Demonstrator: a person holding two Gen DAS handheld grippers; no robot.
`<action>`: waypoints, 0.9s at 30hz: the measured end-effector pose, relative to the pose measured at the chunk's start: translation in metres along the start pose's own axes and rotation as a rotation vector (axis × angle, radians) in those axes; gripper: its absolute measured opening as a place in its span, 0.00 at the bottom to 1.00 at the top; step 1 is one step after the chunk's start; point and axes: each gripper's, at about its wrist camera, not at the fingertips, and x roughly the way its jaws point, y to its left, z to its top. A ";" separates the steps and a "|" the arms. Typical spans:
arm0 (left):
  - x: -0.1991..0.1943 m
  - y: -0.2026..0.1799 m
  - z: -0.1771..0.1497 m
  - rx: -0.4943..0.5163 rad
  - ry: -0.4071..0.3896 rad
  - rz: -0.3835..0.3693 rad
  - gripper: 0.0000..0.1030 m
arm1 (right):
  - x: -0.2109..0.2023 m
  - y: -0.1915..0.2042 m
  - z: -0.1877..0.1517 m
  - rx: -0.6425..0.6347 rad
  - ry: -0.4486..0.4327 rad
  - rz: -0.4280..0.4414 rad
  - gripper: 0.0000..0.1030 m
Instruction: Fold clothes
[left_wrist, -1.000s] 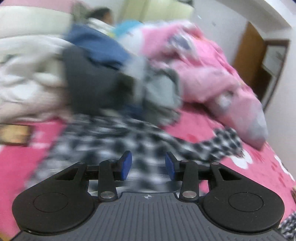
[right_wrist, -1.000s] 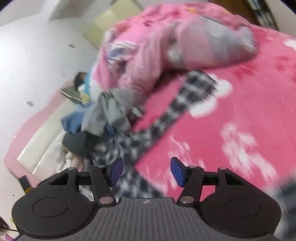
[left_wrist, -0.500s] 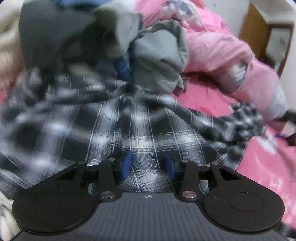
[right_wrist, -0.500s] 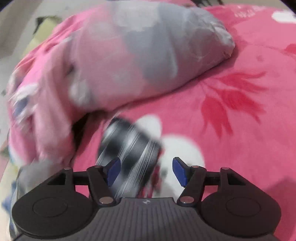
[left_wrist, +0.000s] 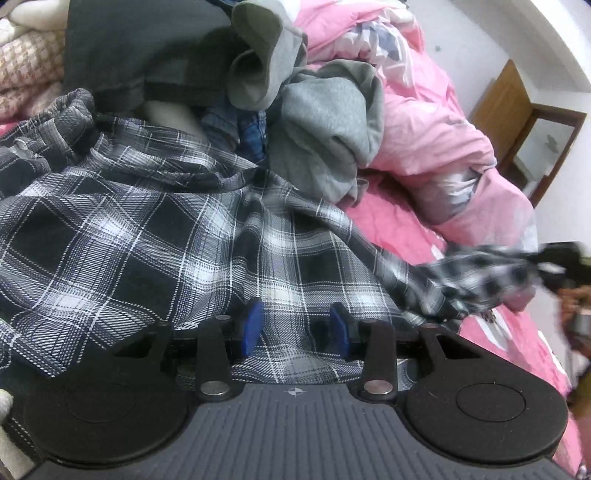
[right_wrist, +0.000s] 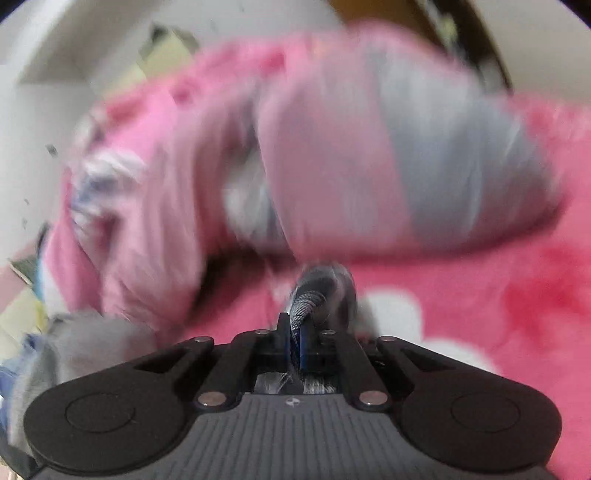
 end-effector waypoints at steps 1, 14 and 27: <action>0.000 0.000 0.000 -0.001 0.000 0.000 0.38 | -0.024 0.001 0.004 -0.001 -0.026 -0.030 0.05; 0.000 0.002 0.001 -0.012 0.002 -0.007 0.38 | -0.100 -0.128 -0.042 0.198 0.033 -0.423 0.41; 0.000 0.003 0.001 -0.012 -0.001 -0.011 0.39 | -0.078 -0.082 -0.119 0.485 0.343 0.000 0.49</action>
